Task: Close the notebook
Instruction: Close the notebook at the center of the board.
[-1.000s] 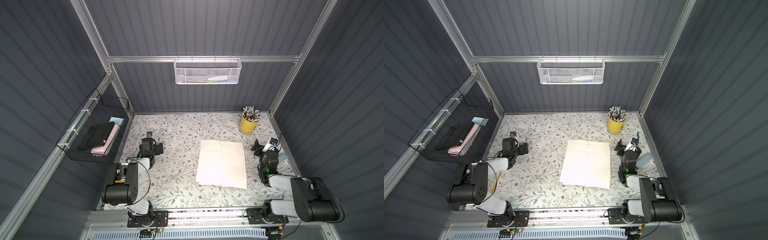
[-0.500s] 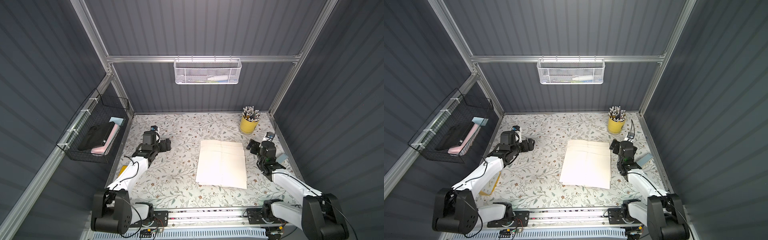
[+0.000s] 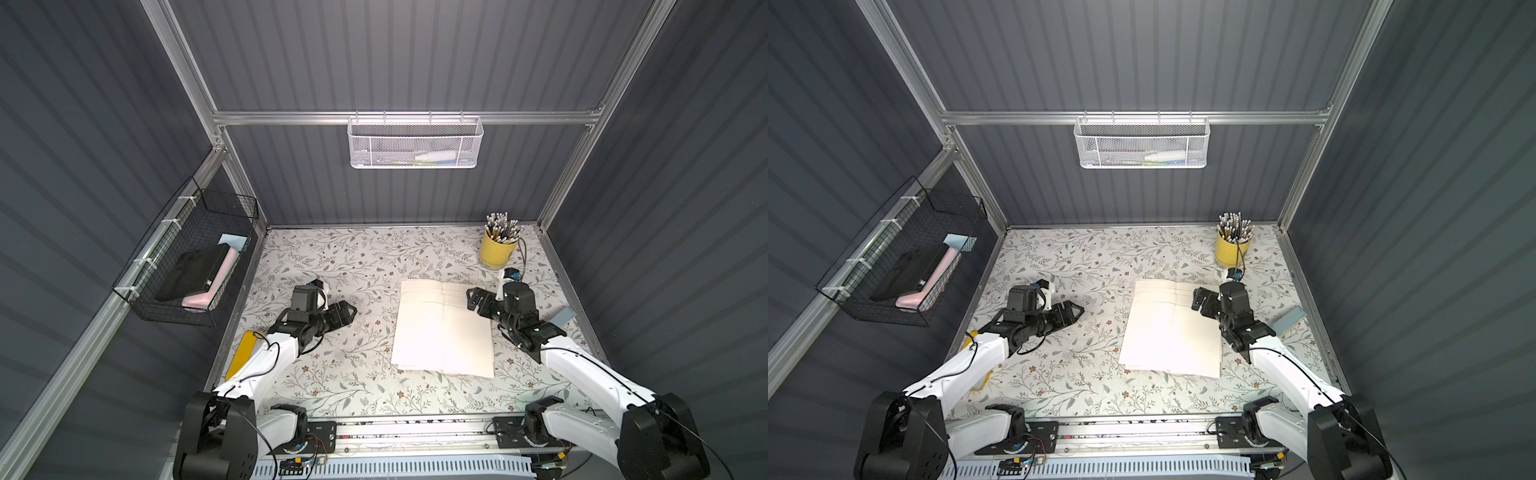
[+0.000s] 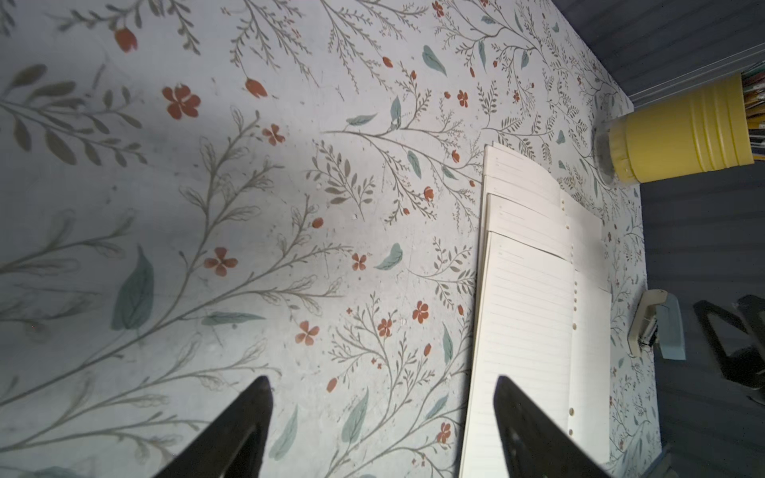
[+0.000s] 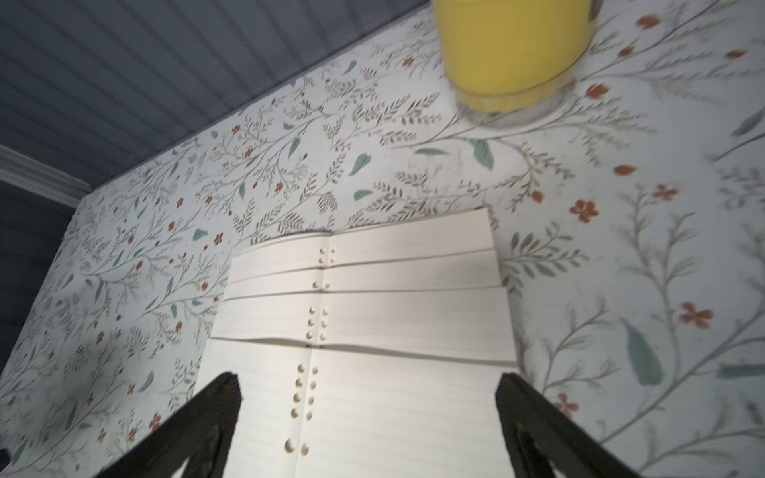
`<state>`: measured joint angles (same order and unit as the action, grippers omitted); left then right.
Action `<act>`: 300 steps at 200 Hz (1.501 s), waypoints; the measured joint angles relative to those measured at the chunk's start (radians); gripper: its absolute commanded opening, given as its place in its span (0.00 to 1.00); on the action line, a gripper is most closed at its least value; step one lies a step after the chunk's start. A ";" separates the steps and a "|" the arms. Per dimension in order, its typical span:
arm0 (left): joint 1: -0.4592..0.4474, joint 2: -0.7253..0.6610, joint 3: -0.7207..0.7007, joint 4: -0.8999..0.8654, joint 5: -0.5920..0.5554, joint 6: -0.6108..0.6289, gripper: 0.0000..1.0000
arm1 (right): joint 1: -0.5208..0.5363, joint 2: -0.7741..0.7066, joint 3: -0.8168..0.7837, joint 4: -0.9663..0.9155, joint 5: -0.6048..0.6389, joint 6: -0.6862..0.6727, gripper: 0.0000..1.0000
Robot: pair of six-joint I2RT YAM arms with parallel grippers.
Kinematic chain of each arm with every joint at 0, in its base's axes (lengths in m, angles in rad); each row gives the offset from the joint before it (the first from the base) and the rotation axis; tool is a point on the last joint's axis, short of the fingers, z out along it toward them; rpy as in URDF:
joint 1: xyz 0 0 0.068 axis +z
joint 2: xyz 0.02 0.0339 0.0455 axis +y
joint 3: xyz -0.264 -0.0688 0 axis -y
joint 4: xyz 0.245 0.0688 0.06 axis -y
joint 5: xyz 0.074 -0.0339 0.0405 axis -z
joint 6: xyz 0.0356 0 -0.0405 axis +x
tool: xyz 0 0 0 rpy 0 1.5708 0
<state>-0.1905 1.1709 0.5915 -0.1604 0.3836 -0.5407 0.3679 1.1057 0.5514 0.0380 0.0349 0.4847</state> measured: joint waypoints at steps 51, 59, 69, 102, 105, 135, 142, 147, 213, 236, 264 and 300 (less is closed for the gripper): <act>-0.071 -0.002 -0.002 -0.018 0.054 -0.063 0.80 | 0.093 0.000 -0.015 -0.019 -0.058 0.101 0.99; -0.087 -0.002 -0.002 -0.027 0.060 -0.074 0.80 | 0.106 -0.003 -0.021 -0.026 -0.061 0.116 0.99; -0.107 -0.005 -0.002 -0.038 0.065 -0.089 0.80 | 0.118 -0.009 -0.029 -0.034 -0.063 0.133 0.99; -0.207 -0.058 -0.014 -0.060 0.054 -0.175 0.76 | 0.161 -0.031 -0.056 -0.069 -0.065 0.183 0.99; -0.216 -0.066 -0.018 -0.058 0.049 -0.188 0.76 | 0.166 -0.032 -0.058 -0.070 -0.065 0.188 0.99; -0.306 -0.181 -0.100 -0.030 -0.042 -0.337 0.73 | 0.204 -0.038 -0.069 -0.081 -0.064 0.220 0.99; -0.328 -0.206 -0.119 -0.023 -0.068 -0.374 0.73 | 0.210 -0.040 -0.069 -0.084 -0.064 0.224 0.99; -0.341 -0.220 -0.130 -0.017 -0.087 -0.397 0.73 | 0.215 -0.042 -0.070 -0.085 -0.064 0.227 0.99; -0.603 -0.212 -0.219 0.138 -0.357 -0.648 0.73 | 0.236 -0.032 -0.085 -0.122 -0.053 0.260 0.99; -0.678 -0.142 -0.219 0.207 -0.425 -0.699 0.72 | 0.241 -0.032 -0.097 -0.125 -0.050 0.275 0.99; -0.731 -0.074 -0.219 0.279 -0.479 -0.747 0.72 | 0.249 -0.032 -0.115 -0.127 -0.049 0.288 0.99; -0.772 -0.066 -0.220 0.330 -0.542 -0.804 0.69 | 0.260 -0.030 -0.133 -0.129 -0.046 0.306 0.99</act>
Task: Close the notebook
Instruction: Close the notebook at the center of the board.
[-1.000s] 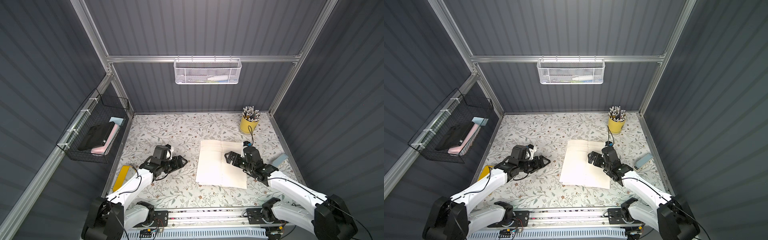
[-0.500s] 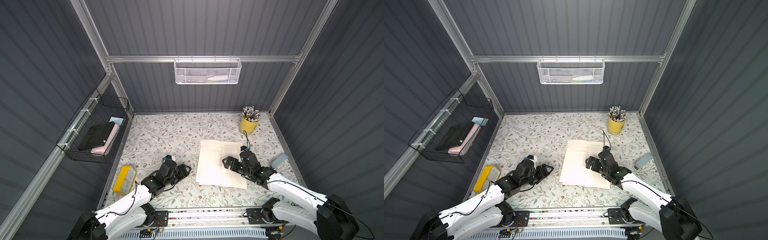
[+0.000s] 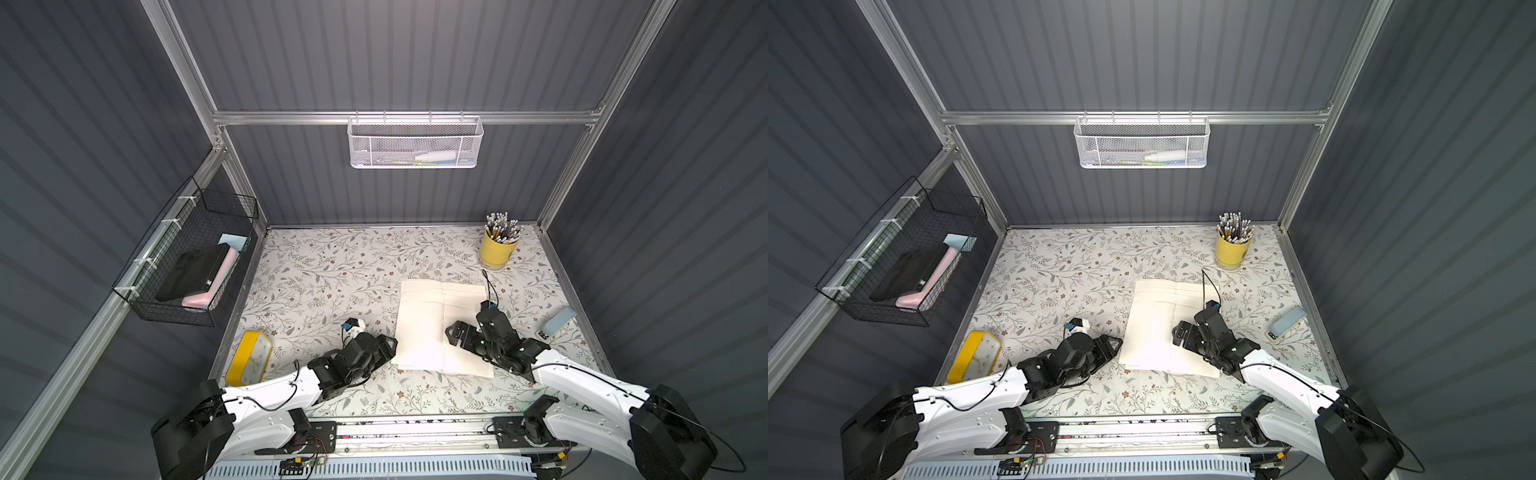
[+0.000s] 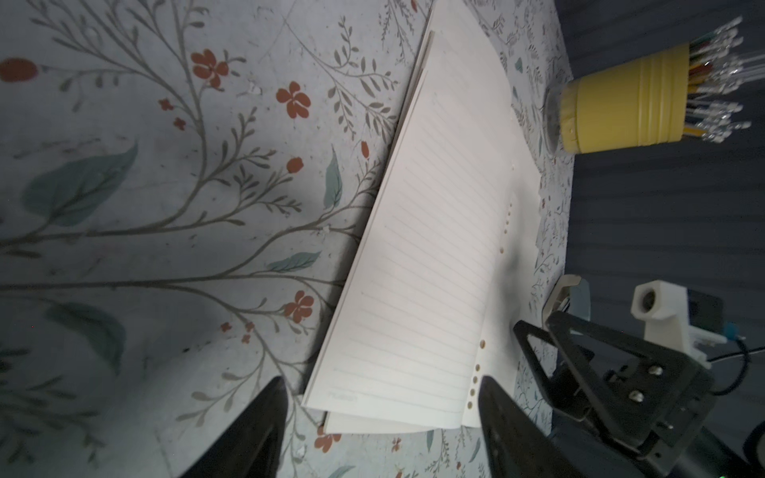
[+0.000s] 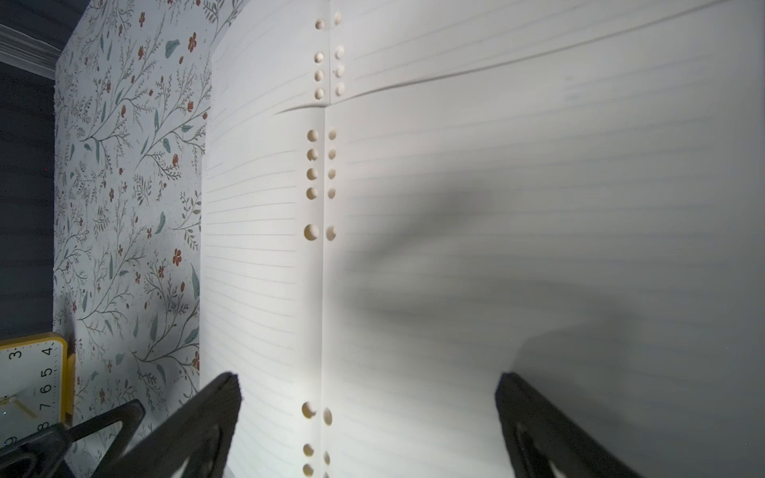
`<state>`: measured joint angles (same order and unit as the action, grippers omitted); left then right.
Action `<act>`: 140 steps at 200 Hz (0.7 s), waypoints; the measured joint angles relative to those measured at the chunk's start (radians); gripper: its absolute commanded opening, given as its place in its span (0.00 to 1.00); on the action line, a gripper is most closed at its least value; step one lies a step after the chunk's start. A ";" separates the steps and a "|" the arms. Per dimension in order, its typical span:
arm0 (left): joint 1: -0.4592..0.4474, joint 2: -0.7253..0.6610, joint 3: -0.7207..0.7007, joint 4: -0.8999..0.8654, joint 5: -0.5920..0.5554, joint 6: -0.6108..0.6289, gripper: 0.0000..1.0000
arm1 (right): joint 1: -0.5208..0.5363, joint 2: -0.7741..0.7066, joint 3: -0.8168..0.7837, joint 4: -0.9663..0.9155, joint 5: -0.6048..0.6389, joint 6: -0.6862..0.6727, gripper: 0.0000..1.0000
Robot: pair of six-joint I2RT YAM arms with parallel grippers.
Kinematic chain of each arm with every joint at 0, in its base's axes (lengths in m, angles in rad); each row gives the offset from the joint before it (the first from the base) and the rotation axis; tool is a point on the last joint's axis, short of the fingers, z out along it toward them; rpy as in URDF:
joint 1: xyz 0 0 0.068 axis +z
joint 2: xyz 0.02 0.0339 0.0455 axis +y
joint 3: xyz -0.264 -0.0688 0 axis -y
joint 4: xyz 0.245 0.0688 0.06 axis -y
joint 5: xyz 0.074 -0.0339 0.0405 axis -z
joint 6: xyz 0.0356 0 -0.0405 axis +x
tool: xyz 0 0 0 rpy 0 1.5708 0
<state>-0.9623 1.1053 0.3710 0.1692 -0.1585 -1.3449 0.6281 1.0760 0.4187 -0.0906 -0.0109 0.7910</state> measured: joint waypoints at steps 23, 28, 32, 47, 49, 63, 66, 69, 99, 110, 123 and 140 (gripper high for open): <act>-0.031 0.000 -0.006 0.032 -0.036 -0.050 0.69 | 0.003 0.026 -0.002 0.002 0.004 0.007 0.99; -0.038 0.000 -0.010 0.039 -0.042 -0.060 0.68 | 0.003 0.033 -0.002 0.005 0.004 0.007 0.99; -0.042 -0.001 -0.014 0.047 -0.047 -0.070 0.68 | 0.003 0.038 -0.002 0.009 0.004 0.008 0.99; -0.058 -0.003 -0.032 0.066 -0.063 -0.117 0.70 | 0.006 0.047 -0.001 0.020 0.006 0.010 0.99; -0.060 -0.003 -0.035 0.068 -0.063 -0.124 0.70 | 0.007 0.048 0.000 0.021 0.006 0.010 0.99; -0.066 -0.003 -0.052 0.081 -0.066 -0.173 0.71 | 0.009 0.051 0.000 0.024 0.010 0.010 0.99; -0.066 -0.003 -0.055 0.085 -0.066 -0.183 0.71 | 0.010 0.051 0.000 0.024 0.010 0.010 0.99; -0.067 -0.003 -0.058 0.087 -0.066 -0.193 0.71 | 0.010 0.051 0.000 0.024 0.010 0.010 0.99; -0.071 0.011 -0.071 0.127 -0.063 -0.268 0.70 | 0.013 0.051 0.000 0.024 0.014 0.013 0.99; -0.072 0.022 -0.074 0.147 -0.064 -0.286 0.69 | 0.013 0.051 0.000 0.024 0.015 0.014 0.99; -0.082 0.031 -0.082 0.173 -0.072 -0.305 0.68 | 0.013 0.051 0.000 0.024 0.015 0.015 0.99; -0.107 0.035 -0.088 0.181 -0.096 -0.325 0.68 | 0.013 0.051 0.000 0.024 0.016 0.018 0.99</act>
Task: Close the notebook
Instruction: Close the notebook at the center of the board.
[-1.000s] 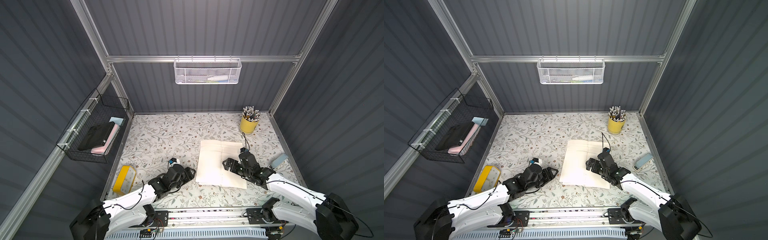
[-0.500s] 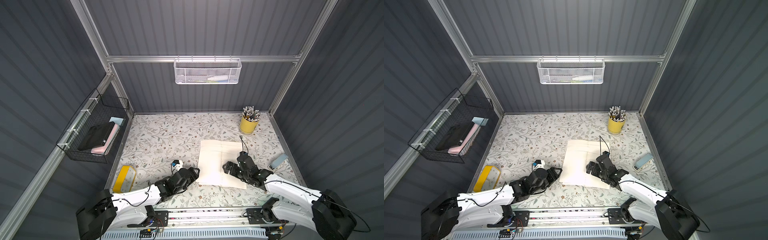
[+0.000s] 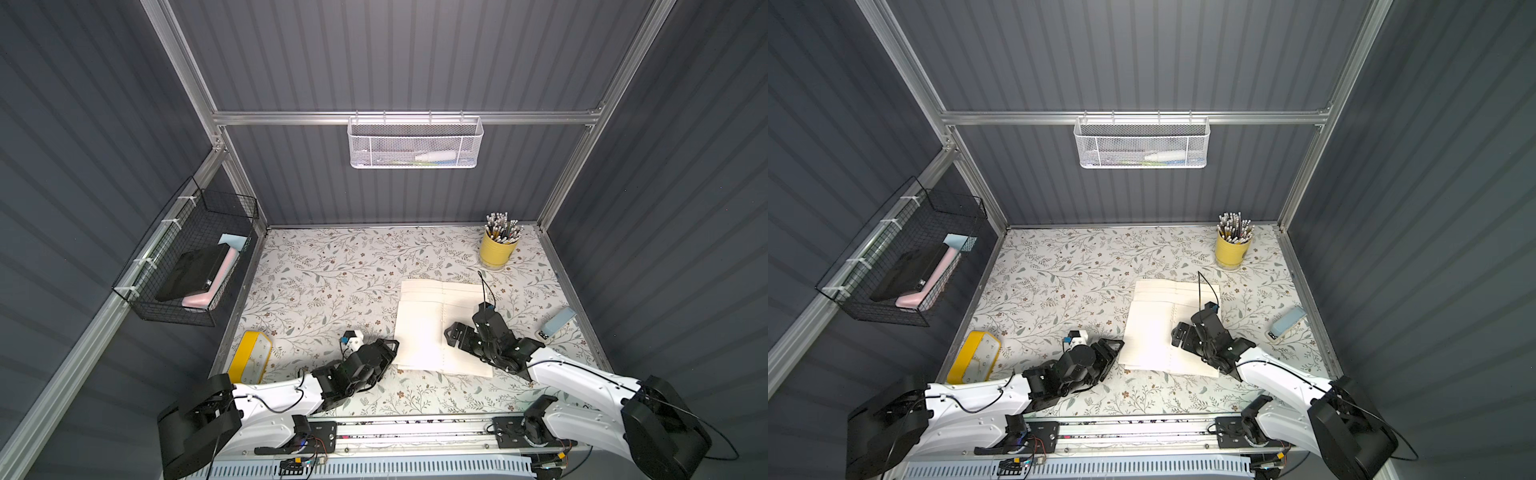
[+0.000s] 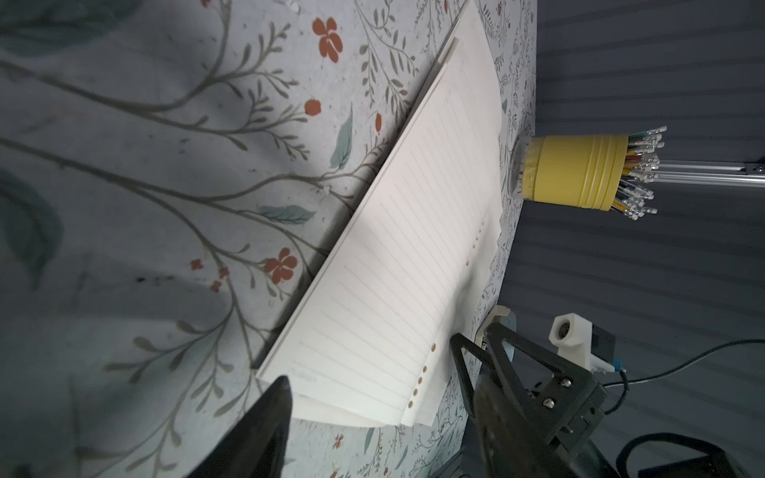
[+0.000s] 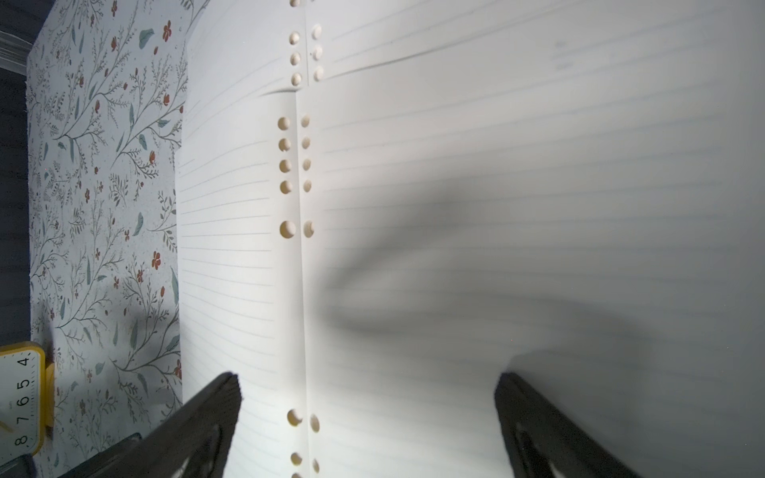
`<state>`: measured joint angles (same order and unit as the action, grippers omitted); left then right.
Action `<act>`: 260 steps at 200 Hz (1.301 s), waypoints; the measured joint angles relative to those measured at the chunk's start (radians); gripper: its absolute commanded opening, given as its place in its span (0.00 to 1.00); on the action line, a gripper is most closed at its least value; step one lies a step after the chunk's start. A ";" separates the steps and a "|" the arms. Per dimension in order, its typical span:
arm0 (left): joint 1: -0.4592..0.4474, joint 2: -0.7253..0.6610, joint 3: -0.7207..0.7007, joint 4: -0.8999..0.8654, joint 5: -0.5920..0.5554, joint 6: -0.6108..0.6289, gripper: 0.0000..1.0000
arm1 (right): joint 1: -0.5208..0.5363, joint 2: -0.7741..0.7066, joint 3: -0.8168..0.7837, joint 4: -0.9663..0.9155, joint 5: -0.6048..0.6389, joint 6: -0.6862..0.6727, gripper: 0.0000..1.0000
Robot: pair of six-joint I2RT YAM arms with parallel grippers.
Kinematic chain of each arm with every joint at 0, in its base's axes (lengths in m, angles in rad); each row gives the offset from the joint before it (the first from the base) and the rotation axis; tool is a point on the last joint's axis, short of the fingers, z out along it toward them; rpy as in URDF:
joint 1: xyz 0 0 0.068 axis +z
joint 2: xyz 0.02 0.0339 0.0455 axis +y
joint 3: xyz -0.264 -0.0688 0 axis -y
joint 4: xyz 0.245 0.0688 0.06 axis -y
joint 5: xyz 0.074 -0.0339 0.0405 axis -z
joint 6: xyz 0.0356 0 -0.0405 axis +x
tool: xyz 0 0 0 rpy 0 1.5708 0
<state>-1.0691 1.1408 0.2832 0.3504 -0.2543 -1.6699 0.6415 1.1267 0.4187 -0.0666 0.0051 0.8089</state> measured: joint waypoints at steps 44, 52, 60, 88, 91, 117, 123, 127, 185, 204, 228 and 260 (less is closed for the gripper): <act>-0.051 0.037 0.000 0.057 -0.049 -0.051 0.68 | 0.000 0.000 -0.002 0.004 0.001 0.003 0.99; -0.058 0.060 -0.001 0.078 -0.053 -0.063 0.68 | 0.000 0.000 -0.002 0.004 0.001 0.003 0.99; -0.064 0.082 -0.005 0.105 -0.058 -0.076 0.68 | 0.000 0.001 -0.002 0.005 0.002 0.003 0.99; -0.086 0.135 -0.013 0.147 -0.064 -0.104 0.68 | 0.000 0.001 -0.004 0.007 0.003 0.004 0.99; -0.087 0.136 -0.014 0.150 -0.064 -0.107 0.68 | 0.000 0.001 -0.005 0.008 0.003 0.004 0.99; -0.088 0.135 -0.014 0.167 -0.072 -0.123 0.68 | 0.001 0.001 -0.006 0.011 0.003 0.004 0.99; -0.088 0.135 -0.015 0.170 -0.072 -0.127 0.68 | 0.001 0.001 -0.006 0.011 0.003 0.004 0.99; -0.088 0.136 -0.017 0.172 -0.074 -0.131 0.68 | 0.001 0.001 -0.006 0.011 0.003 0.004 0.99; -0.097 0.154 -0.018 0.187 -0.075 -0.151 0.69 | 0.001 -0.005 -0.014 0.018 0.006 0.005 0.99; -0.100 0.154 -0.018 0.186 -0.075 -0.156 0.70 | 0.001 -0.008 -0.018 0.023 0.007 0.007 0.99; -0.103 0.156 -0.018 0.187 -0.075 -0.156 0.71 | 0.001 -0.008 -0.019 0.026 0.007 0.008 0.99; -0.110 0.171 -0.018 0.187 -0.074 -0.164 0.71 | 0.001 -0.008 -0.019 0.026 0.007 0.008 0.99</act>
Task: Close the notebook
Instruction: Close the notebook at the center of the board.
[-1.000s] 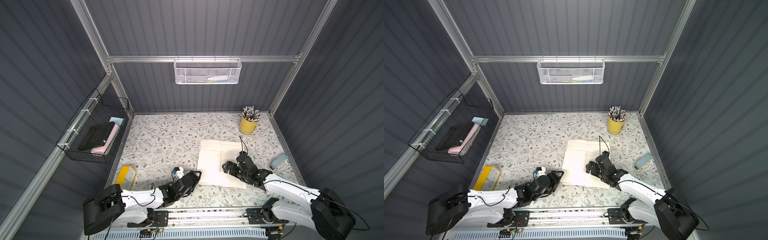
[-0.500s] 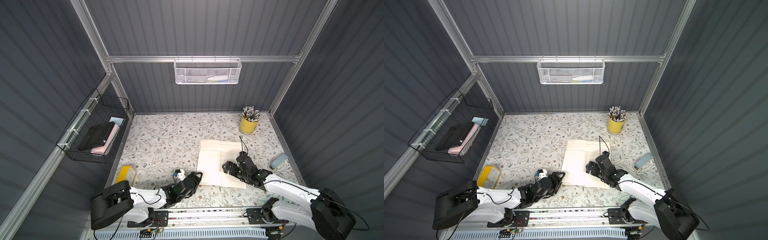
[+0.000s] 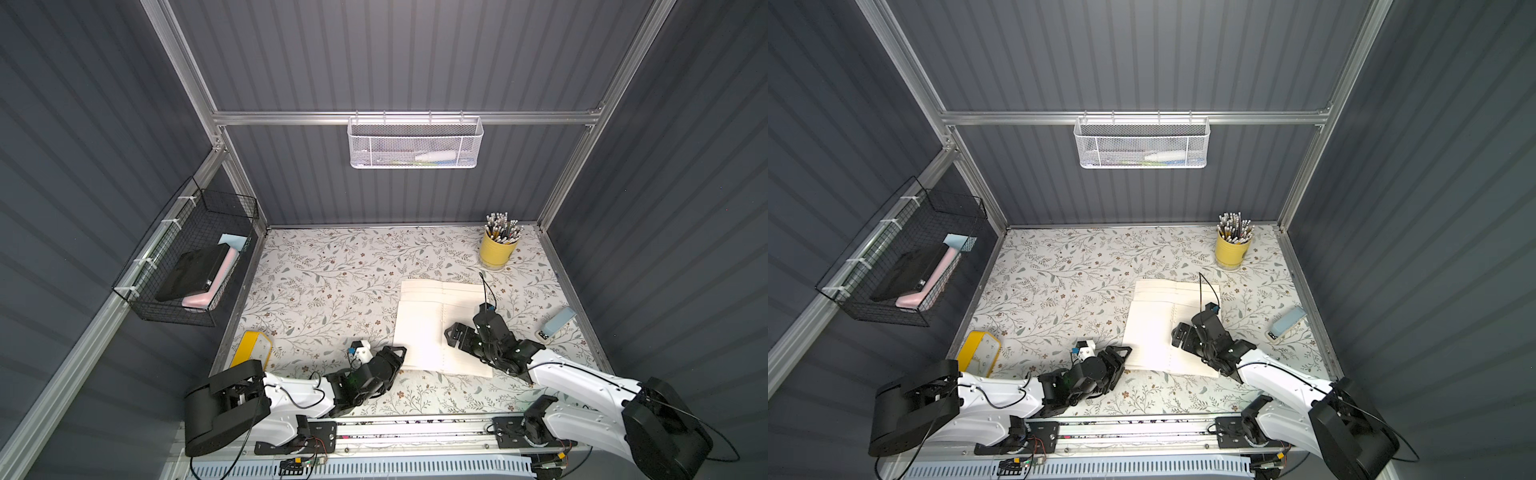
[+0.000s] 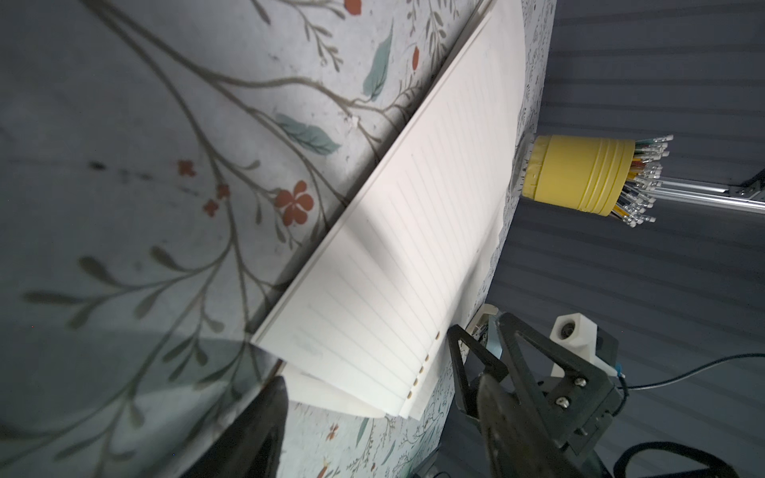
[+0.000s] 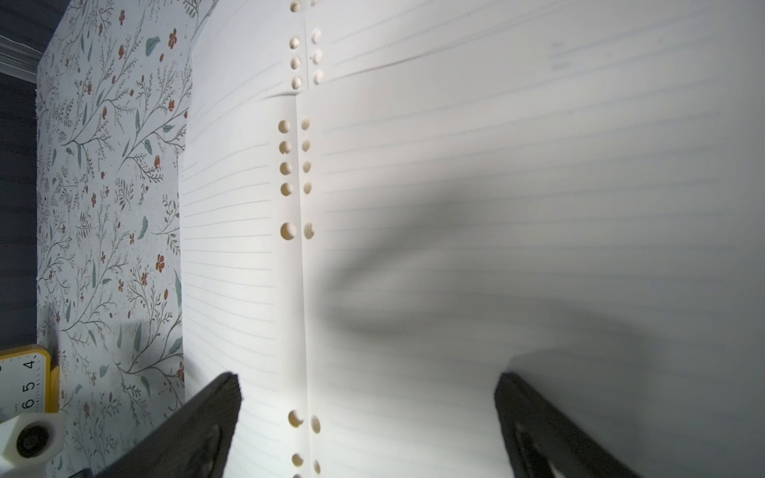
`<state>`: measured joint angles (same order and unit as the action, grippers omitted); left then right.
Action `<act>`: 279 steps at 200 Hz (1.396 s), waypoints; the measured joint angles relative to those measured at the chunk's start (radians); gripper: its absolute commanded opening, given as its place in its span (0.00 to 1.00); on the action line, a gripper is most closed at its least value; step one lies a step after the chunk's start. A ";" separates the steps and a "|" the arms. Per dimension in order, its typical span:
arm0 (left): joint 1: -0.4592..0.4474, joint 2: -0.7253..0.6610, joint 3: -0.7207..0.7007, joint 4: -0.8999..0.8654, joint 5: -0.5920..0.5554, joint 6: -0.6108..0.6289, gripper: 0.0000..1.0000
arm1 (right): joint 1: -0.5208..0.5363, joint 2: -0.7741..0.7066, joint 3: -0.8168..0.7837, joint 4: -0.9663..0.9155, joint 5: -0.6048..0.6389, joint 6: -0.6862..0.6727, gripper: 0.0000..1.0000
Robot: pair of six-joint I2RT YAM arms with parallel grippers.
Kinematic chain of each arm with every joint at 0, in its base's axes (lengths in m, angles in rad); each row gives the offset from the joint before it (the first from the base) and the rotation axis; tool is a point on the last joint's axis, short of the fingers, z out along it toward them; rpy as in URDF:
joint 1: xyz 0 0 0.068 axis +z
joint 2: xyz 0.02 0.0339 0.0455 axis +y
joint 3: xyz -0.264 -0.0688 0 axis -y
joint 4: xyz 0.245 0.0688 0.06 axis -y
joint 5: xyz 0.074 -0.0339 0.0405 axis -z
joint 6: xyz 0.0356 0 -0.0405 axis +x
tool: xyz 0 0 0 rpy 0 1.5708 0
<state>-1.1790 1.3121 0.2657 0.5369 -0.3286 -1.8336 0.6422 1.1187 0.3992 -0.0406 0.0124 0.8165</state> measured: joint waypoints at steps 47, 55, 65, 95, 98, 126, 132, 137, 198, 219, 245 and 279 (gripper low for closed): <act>-0.003 0.006 -0.026 0.017 -0.011 -0.013 0.71 | 0.000 0.000 0.000 0.000 0.000 0.000 0.99; -0.003 0.006 -0.027 0.019 -0.013 -0.015 0.70 | 0.000 0.000 0.000 0.000 0.000 0.000 0.99; -0.003 0.006 -0.030 0.020 -0.017 -0.019 0.70 | 0.000 0.000 0.000 0.000 0.000 0.000 0.99; -0.004 0.006 -0.043 0.037 -0.042 -0.040 0.68 | 0.000 0.001 0.000 0.000 0.000 0.000 0.99; -0.004 0.006 -0.044 0.037 -0.044 -0.042 0.68 | 0.000 0.001 0.000 0.000 0.000 0.000 0.99; -0.005 0.024 -0.049 0.067 -0.057 -0.061 0.68 | 0.000 0.002 0.000 0.000 0.000 0.000 0.99; -0.005 0.030 -0.050 0.077 -0.060 -0.064 0.68 | 0.000 0.002 0.000 0.001 0.000 0.000 0.99; -0.004 0.035 -0.050 0.085 -0.062 -0.069 0.68 | 0.000 0.003 0.000 0.000 0.000 0.000 0.99; -0.004 0.109 -0.050 0.191 -0.064 -0.086 0.60 | 0.000 0.014 0.001 0.026 0.000 -0.001 0.99; -0.004 0.113 -0.050 0.178 -0.064 -0.087 0.48 | 0.000 0.014 0.001 0.026 0.000 -0.001 0.99; -0.004 0.092 -0.050 0.114 -0.066 -0.065 0.38 | 0.000 0.011 -0.001 0.027 0.000 -0.001 0.99; -0.005 0.051 -0.050 0.021 -0.090 -0.046 0.28 | 0.000 -0.002 -0.013 0.039 -0.001 0.000 0.99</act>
<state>-1.1835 1.3636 0.2157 0.5575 -0.4191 -1.8793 0.6422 1.1172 0.3859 -0.0013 0.0113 0.8162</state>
